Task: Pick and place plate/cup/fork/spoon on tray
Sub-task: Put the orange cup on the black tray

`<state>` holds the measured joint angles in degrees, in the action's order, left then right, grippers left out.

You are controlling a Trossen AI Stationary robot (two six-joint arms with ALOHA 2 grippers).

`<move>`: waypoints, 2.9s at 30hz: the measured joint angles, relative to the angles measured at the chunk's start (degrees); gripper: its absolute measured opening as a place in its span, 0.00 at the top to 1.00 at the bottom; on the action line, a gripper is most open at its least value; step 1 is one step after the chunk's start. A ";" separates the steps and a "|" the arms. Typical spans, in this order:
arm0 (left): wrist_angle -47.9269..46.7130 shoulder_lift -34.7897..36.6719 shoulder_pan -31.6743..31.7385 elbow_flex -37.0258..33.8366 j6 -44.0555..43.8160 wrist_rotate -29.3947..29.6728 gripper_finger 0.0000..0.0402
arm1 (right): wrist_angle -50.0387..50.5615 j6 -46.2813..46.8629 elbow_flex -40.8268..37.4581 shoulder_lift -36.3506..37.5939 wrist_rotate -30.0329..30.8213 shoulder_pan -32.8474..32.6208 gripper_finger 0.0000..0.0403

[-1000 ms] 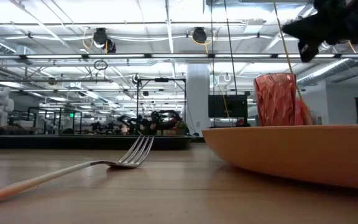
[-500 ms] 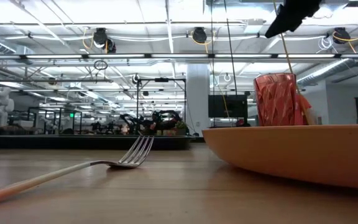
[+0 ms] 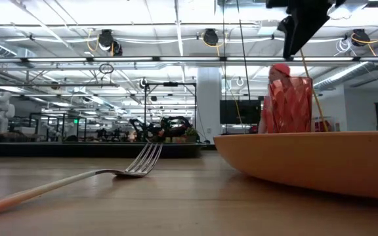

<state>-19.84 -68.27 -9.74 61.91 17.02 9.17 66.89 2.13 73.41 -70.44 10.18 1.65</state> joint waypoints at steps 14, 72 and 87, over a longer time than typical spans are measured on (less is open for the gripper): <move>0.26 0.02 -0.02 0.00 0.44 0.00 0.92 | -2.31 -3.80 -7.78 -1.41 -3.72 4.18 0.60; -1.53 -18.30 2.64 18.05 6.27 -5.25 0.52 | -38.57 -26.07 -10.88 -4.91 -5.00 -14.64 1.00; -1.86 -24.07 3.04 22.32 6.32 -15.66 0.50 | -58.31 -39.04 -19.37 -4.82 -17.33 -14.28 1.00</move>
<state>-21.69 -92.34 -6.70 84.23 23.34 -6.50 8.58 -36.91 54.04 -75.26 -7.14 -12.64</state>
